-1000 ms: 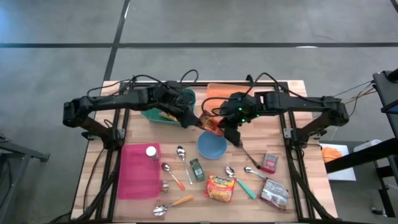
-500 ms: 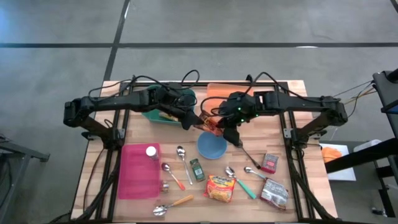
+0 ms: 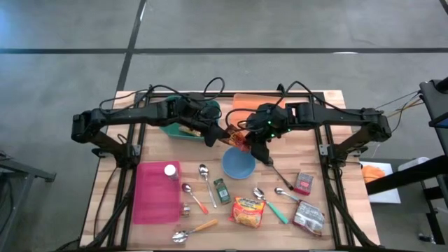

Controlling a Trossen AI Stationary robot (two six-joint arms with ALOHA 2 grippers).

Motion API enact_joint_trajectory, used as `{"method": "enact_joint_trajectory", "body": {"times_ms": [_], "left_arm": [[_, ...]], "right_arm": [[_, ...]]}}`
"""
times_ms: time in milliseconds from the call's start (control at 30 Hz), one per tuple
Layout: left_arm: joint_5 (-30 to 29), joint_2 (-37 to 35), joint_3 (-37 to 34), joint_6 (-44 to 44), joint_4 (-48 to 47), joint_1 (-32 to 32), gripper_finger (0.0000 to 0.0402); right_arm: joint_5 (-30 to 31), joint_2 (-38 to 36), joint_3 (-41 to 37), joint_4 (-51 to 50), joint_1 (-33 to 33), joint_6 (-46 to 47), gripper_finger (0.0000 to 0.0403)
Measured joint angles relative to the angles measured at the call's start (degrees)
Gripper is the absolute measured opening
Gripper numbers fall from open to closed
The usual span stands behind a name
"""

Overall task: Pick & Place Food Item
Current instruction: Put the orange seasoning bag into the pink bin

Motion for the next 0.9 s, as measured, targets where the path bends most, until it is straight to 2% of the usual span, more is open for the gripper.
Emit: {"method": "enact_joint_trajectory", "body": {"times_ms": [233,400,667,900], "left_arm": [[-0.6,0.0,0.0,1.1,-0.5,-0.1,0.0],[-0.6,-1.3,0.1,1.1,-6.1,-0.5,0.0],[-6.9,-9.3,0.4,1.1,-20.5,-1.7,0.0],[-13.1,-17.1,0.4,1.1,-35.5,-6.8,0.0]], "right_arm": [[0.0,0.0,0.0,0.2,0.0,0.0,0.0228],[0.2,0.0,0.0,0.0,0.0,0.0,0.0283],[5.3,0.0,0.0,-1.8,0.0,-0.7,0.0327],[7.8,0.0,-0.2,-2.2,-0.1,-3.8,0.0336]]}}
